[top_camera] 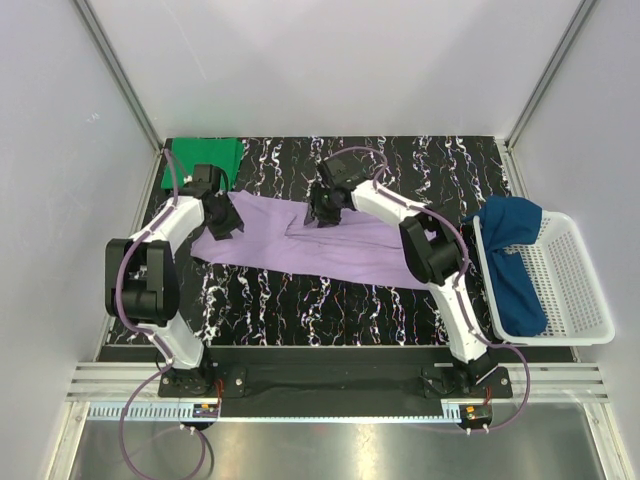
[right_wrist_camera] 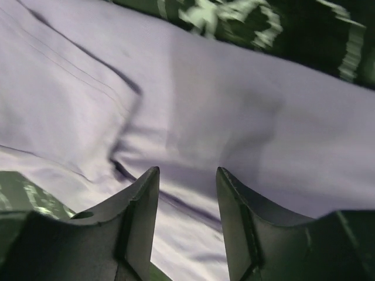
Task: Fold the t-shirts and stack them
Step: Fold the tshirt
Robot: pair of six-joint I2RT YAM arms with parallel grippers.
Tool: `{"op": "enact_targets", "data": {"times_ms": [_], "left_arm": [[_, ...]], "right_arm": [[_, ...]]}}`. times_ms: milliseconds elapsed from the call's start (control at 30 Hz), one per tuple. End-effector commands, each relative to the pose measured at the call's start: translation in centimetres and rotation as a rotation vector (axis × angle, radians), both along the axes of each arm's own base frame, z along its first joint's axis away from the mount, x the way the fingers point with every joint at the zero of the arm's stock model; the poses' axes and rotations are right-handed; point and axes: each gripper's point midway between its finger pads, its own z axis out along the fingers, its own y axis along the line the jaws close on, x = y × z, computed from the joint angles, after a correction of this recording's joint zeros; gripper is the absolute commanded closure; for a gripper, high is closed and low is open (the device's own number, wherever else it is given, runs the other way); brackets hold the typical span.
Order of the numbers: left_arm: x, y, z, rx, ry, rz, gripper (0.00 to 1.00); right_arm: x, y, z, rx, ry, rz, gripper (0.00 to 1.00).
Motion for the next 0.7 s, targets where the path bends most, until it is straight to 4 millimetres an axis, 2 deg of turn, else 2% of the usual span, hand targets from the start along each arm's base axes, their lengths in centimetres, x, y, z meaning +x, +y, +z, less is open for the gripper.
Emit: {"op": "enact_targets", "data": {"times_ms": [0, 33, 167, 200, 233, 267, 300, 333, 367, 400, 433, 500, 533, 600, 633, 667], "left_arm": [[0.8, -0.5, 1.0, -0.049, -0.023, 0.044, 0.58], [0.7, -0.5, 0.7, -0.055, -0.007, 0.056, 0.57], [0.3, -1.1, 0.2, -0.057, 0.047, 0.134, 0.51], [0.3, -1.5, 0.4, -0.060, 0.058, 0.167, 0.47], [-0.2, -1.0, 0.3, -0.019, 0.084, 0.202, 0.41], [0.3, -1.3, 0.4, -0.009, 0.085, 0.238, 0.33], [0.4, -1.6, 0.5, -0.017, 0.089, 0.248, 0.19], [0.3, -2.0, 0.3, -0.033, 0.105, 0.264, 0.10], [0.4, -2.6, 0.1, -0.065, 0.121, 0.302, 0.09], [1.2, -3.0, 0.9, -0.079, 0.107, 0.315, 0.07], [0.9, -3.1, 1.1, -0.071, 0.128, 0.329, 0.06], [1.7, -3.5, 1.6, -0.038, 0.119, 0.364, 0.05], [2.4, -3.5, 2.9, -0.022, 0.103, 0.386, 0.01], [2.6, -4.0, 2.5, -0.010, 0.140, 0.451, 0.01], [2.6, -4.0, 3.4, -0.001, 0.164, 0.483, 0.01], [2.4, -4.3, 3.3, -0.002, 0.195, 0.511, 0.01]], "right_arm": [[-0.2, -4.8, 4.2, -0.164, -0.097, 0.025, 0.48], [-0.3, -5.9, 5.4, -0.203, -0.134, 0.063, 0.47], [-2.5, -11.1, 6.1, -0.409, -0.093, 0.159, 0.38], [-2.7, -12.2, 6.3, -0.453, -0.095, 0.167, 0.30], [-2.9, -13.1, 7.2, -0.476, -0.119, 0.205, 0.23], [-3.7, -13.6, 6.6, -0.488, -0.110, 0.246, 0.16], [-4.3, -13.4, 6.7, -0.461, -0.118, 0.291, 0.00], [-4.7, -13.7, 6.9, -0.463, -0.167, 0.350, 0.00], [-4.9, -13.8, 7.0, -0.461, -0.194, 0.376, 0.00], [-4.8, -13.9, 7.2, -0.460, -0.222, 0.386, 0.00], [-5.0, -13.6, 8.1, -0.439, -0.277, 0.457, 0.00], [-5.8, -12.7, 7.4, -0.383, -0.314, 0.565, 0.00], [-5.7, -12.7, 7.2, -0.393, -0.339, 0.624, 0.00], [-5.8, -12.4, 7.1, -0.344, -0.345, 0.685, 0.02], [-5.6, -12.2, 7.0, -0.324, -0.348, 0.725, 0.04], [-5.6, -12.0, 7.1, -0.294, -0.346, 0.746, 0.05]]}}
